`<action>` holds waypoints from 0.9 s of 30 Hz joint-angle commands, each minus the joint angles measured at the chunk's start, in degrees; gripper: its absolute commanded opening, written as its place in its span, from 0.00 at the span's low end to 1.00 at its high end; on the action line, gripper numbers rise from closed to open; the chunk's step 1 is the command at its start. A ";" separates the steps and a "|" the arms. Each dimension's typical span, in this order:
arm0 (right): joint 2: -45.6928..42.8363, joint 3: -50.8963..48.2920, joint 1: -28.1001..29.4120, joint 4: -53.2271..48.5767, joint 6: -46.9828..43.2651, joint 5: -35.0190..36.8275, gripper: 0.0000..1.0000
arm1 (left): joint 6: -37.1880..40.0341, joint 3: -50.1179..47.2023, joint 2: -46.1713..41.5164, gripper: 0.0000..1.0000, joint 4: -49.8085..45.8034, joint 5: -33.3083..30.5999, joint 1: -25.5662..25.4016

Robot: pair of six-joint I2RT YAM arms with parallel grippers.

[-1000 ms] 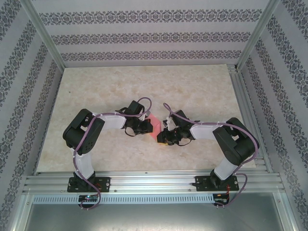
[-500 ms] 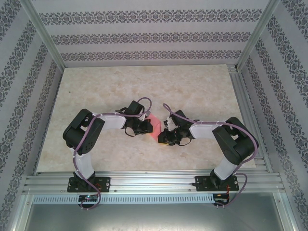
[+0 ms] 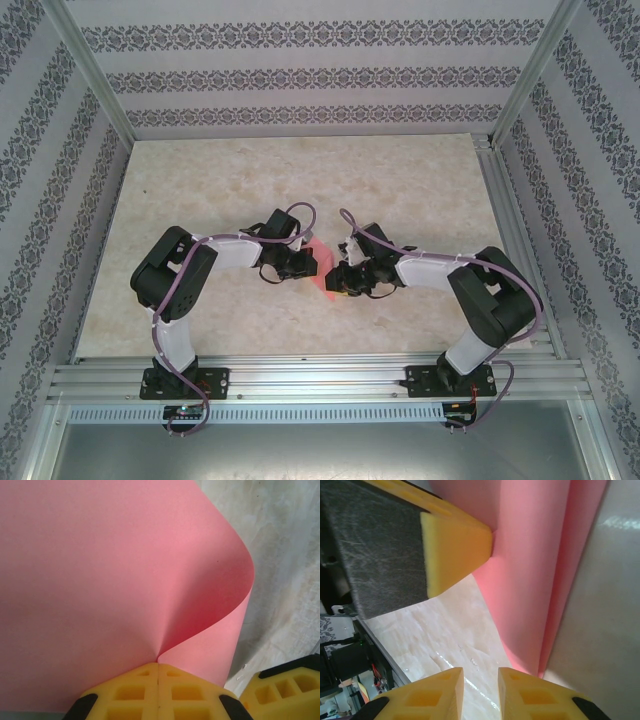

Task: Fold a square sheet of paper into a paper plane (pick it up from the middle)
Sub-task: Third fold the triangle at the center of the table.

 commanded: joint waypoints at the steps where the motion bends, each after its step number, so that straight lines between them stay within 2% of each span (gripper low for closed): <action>1: 1.79 0.63 0.44 2.51 0.93 -0.84 0.25 | 2.31 1.05 0.15 0.00 -3.44 -1.55 0.88; 18: 2.42 -0.50 1.03 6.92 3.36 -3.64 0.27 | 5.93 3.74 2.63 0.00 -6.83 -0.52 2.30; 27: 7.04 -1.54 1.80 7.25 2.93 -2.76 0.26 | 6.36 3.96 3.55 0.00 -7.35 -0.50 2.47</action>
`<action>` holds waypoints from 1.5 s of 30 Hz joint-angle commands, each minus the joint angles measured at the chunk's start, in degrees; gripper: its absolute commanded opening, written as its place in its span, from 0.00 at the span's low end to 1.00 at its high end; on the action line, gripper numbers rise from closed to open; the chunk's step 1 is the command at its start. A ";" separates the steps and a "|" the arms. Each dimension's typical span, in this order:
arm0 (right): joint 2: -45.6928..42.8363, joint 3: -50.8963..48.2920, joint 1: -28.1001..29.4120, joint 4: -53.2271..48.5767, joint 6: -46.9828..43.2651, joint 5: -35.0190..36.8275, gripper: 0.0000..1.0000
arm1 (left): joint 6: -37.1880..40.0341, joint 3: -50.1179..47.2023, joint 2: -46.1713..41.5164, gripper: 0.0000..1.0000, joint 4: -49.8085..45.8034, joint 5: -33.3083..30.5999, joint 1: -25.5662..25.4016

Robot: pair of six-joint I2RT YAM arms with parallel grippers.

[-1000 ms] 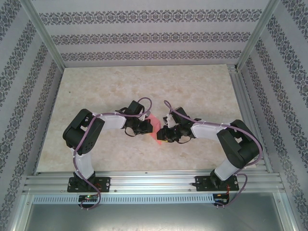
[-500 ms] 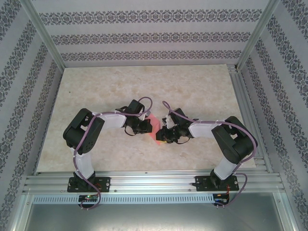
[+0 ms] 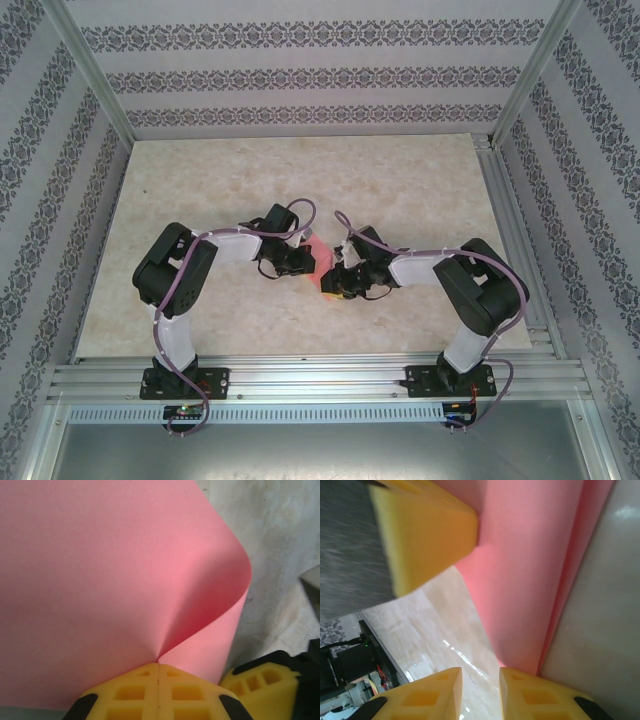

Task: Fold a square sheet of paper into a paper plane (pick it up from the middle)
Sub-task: Third fold the triangle at the center of the table.

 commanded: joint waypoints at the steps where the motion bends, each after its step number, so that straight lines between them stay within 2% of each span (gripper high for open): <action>1: 2.28 -1.64 0.81 1.53 0.42 -0.28 0.26 | 1.91 0.68 1.91 0.00 -2.53 -1.81 0.62; 5: 0.76 -1.34 0.76 -0.36 -0.14 1.03 0.24 | 1.93 0.81 1.95 0.00 -2.75 -1.92 0.73; 10: -5.13 3.29 -0.72 -7.81 -3.13 3.56 0.23 | 1.91 0.68 1.64 0.00 -2.98 -2.04 0.85; 16: -5.18 8.97 -2.69 -12.38 -5.48 6.69 0.13 | 1.82 0.83 1.66 0.00 -3.19 -1.94 0.85; 33: 5.44 10.03 -1.90 -11.33 -5.62 9.19 0.12 | 1.82 0.77 1.56 0.00 -3.50 -1.76 0.85; 45: -1.87 10.62 -4.54 -9.07 -4.47 5.43 0.15 | 2.17 0.93 1.26 0.00 -4.11 -2.10 0.80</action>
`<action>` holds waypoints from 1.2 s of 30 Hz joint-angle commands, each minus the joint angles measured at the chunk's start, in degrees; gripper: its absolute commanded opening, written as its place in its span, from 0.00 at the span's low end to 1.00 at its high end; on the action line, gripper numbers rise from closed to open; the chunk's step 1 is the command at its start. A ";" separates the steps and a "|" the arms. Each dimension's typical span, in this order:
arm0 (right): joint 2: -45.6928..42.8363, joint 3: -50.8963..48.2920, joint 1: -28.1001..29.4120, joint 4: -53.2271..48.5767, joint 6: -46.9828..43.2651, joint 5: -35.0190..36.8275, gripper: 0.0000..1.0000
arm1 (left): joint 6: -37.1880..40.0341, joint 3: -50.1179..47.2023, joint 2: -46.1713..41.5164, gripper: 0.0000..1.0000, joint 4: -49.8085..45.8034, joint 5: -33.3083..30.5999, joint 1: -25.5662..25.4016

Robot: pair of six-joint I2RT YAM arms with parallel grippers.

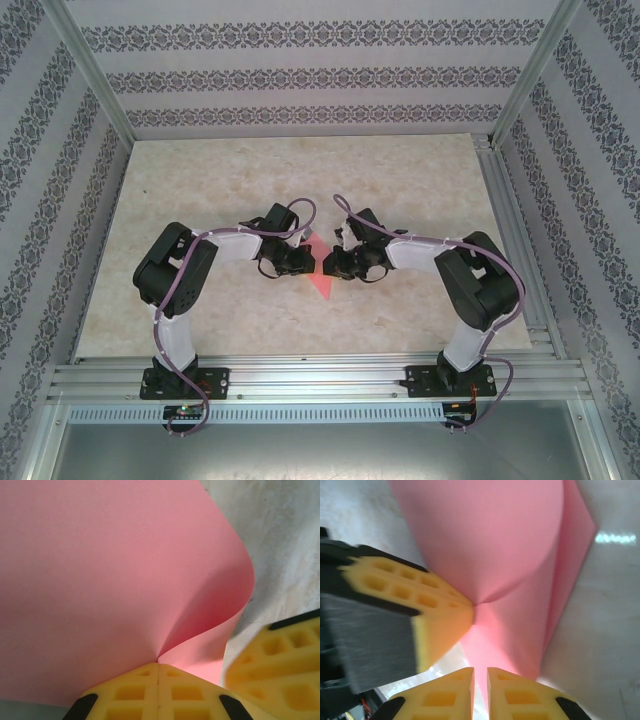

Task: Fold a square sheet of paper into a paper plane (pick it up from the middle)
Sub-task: Third fold the triangle at the center of the table.

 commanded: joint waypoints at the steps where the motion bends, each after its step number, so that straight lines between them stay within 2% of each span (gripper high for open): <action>1: -2.63 0.71 -1.64 1.27 -0.17 -1.43 0.15 | 1.80 0.44 1.00 0.00 -3.26 -2.12 0.81; 13: 4.47 3.05 -2.89 3.93 -0.35 -4.59 0.15 | 1.23 -0.17 0.17 0.00 -2.65 -2.07 0.83; 21: 9.98 4.59 -4.20 0.95 -2.90 -3.11 0.15 | 1.27 -0.38 -0.02 0.00 -2.83 -2.03 0.79; 30: 2.78 5.29 -5.95 -0.40 -3.44 -5.79 0.19 | 1.04 -0.86 -1.20 0.00 -2.94 -2.38 0.85; 36: 3.34 6.51 -6.76 -0.75 -3.97 -7.01 0.17 | 0.83 -1.05 -1.37 0.00 -2.74 -2.39 0.82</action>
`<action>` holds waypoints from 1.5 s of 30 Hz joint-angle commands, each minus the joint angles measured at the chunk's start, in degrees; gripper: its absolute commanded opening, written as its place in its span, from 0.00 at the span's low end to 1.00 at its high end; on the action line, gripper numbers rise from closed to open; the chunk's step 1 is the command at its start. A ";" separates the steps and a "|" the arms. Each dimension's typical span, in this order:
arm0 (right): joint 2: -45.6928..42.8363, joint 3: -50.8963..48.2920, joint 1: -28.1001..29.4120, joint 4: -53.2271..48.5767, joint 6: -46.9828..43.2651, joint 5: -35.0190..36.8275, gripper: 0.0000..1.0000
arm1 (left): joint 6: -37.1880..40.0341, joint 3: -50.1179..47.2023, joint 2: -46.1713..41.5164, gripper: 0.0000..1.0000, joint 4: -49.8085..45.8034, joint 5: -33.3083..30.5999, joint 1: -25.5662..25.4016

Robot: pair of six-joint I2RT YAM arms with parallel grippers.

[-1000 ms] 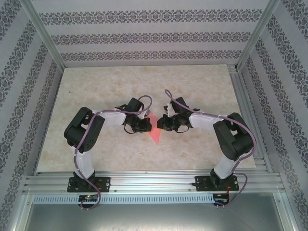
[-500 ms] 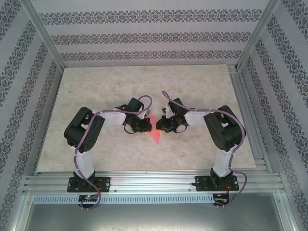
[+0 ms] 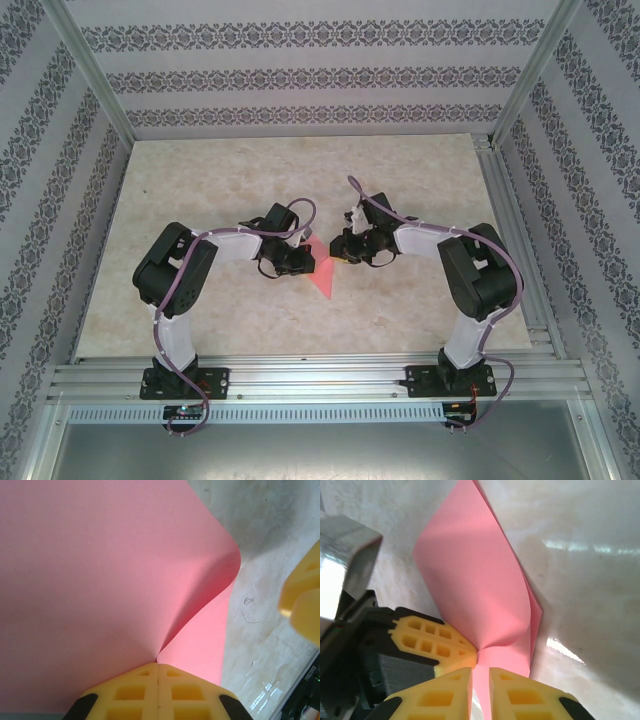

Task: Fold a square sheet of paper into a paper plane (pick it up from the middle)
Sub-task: Third fold the triangle at the center of the table.

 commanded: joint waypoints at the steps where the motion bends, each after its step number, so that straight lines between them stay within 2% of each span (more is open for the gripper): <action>1: 0.07 1.38 -0.03 0.17 -1.18 -1.91 0.16 | 0.89 -0.96 -1.17 0.00 -2.79 -2.17 0.86; 9: 5.51 4.08 0.23 -0.35 -1.33 -1.98 0.16 | 0.94 -0.86 -0.92 0.00 -2.88 -2.14 0.86; 16: 9.65 6.44 0.17 -3.87 -3.22 2.29 0.15 | 1.03 -1.49 -1.09 0.00 -3.14 -2.38 0.82; 21: 8.91 7.70 -0.10 -5.43 -4.11 2.73 0.17 | 1.11 -1.92 -1.51 0.00 -3.15 -2.59 0.88; 28: 3.26 8.06 0.03 -6.86 -3.96 2.35 0.16 | 1.03 -1.97 -1.68 0.00 -2.98 -2.67 0.88; 45: 13.13 10.32 0.68 -5.63 -3.38 5.69 0.15 | 1.12 -2.24 -2.19 0.00 -3.45 -2.75 0.92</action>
